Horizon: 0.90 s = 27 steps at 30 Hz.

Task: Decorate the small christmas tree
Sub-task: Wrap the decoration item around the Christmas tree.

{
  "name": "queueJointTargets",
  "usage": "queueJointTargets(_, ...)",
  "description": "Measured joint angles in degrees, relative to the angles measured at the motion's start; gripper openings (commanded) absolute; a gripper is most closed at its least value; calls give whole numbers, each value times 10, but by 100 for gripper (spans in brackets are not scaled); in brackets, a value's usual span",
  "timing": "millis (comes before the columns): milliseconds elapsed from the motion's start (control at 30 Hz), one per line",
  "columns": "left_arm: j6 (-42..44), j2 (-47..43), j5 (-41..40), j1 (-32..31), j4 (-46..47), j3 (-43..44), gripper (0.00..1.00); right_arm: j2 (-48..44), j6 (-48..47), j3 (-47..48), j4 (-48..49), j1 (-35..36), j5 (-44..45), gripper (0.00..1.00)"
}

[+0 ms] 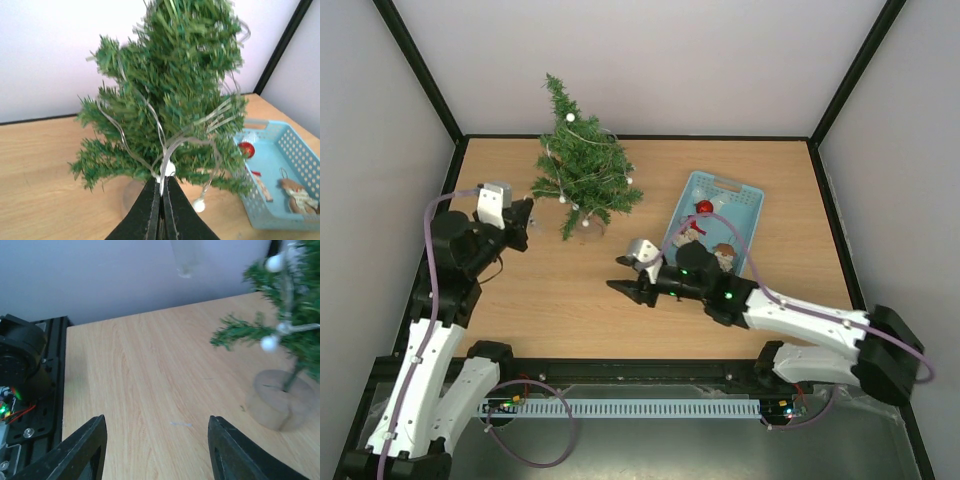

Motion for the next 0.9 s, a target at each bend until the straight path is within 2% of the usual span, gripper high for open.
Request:
queueJointTargets(167, -37, 17, -3, 0, 4, 45, 2, -120, 48, -93, 31, 0, 104, 53)
queueJointTargets(367, -81, 12, 24, -1, -2, 55, 2, -159, 79, -131, 45, 0, 180, 54)
queueJointTargets(500, -56, 19, -31, -1, -24, 61, 2, -180, 81, -131, 60, 0, 198, 54)
queueJointTargets(633, -7, 64, -100, -1, -16, 81, 2, -189, 85, -131, 70, 0, 200, 54)
queueJointTargets(767, 72, 98, -172, -1, 90, 35, 2, -194, 85, -131, 71, 0, 200, 54)
queueJointTargets(900, 124, 130, -201, 2, 201, -28, 2, -200, 83, -131, 70, 0, 203, 54)
